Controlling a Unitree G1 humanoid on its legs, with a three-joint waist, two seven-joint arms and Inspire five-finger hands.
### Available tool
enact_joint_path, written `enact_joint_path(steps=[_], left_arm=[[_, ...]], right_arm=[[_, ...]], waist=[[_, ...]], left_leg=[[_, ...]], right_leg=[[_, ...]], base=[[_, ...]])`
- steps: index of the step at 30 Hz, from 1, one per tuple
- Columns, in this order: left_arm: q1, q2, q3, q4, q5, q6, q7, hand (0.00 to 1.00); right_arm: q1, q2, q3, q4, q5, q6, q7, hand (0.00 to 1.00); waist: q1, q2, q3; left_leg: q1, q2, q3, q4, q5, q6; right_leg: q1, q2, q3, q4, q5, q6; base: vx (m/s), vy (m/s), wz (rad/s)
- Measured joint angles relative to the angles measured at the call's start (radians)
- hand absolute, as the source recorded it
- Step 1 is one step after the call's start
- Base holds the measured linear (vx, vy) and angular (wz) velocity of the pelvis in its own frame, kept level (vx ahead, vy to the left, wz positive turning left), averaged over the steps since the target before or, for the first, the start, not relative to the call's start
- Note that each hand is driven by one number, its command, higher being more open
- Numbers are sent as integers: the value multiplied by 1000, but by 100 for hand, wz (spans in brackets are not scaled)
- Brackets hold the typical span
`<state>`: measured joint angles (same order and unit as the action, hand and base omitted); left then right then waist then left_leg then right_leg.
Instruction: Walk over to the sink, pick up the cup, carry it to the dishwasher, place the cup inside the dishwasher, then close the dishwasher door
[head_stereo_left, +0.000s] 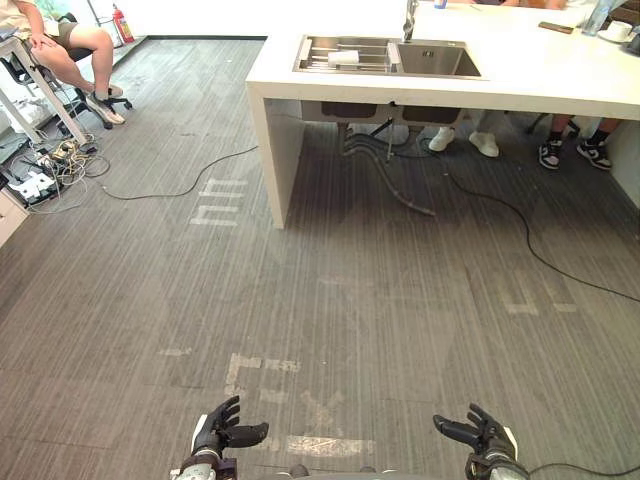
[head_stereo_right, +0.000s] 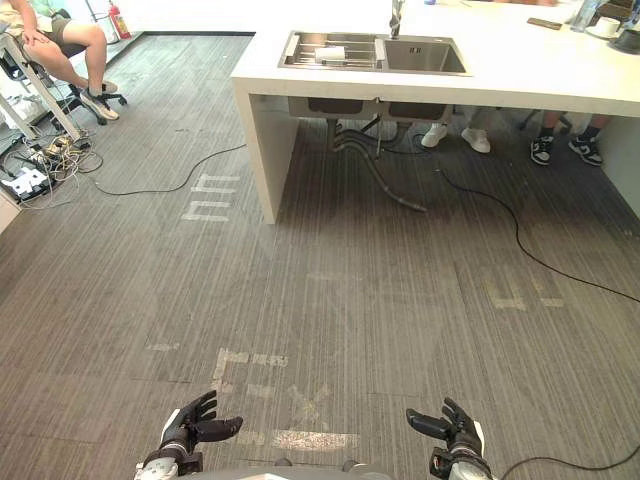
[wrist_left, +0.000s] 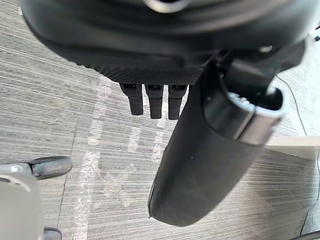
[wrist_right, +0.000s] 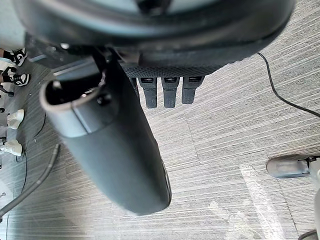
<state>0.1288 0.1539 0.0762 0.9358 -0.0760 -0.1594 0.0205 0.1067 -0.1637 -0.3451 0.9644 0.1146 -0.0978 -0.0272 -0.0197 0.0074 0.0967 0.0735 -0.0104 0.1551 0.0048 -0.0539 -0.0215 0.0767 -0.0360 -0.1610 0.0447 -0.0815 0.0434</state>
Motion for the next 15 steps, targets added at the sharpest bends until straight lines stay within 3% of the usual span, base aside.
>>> enact_joint_path(steps=[15], left_arm=[[31,0,27,-38,-1,0,-1,90]], right_arm=[[3,-16,-1,-34,9,0,13,90]], waist=[[-5,4,2]], left_leg=[[2,1,20,-3,0,0]], right_leg=[[-4,-2,-7,3,-2,2]], base=[[-9,1,-2]])
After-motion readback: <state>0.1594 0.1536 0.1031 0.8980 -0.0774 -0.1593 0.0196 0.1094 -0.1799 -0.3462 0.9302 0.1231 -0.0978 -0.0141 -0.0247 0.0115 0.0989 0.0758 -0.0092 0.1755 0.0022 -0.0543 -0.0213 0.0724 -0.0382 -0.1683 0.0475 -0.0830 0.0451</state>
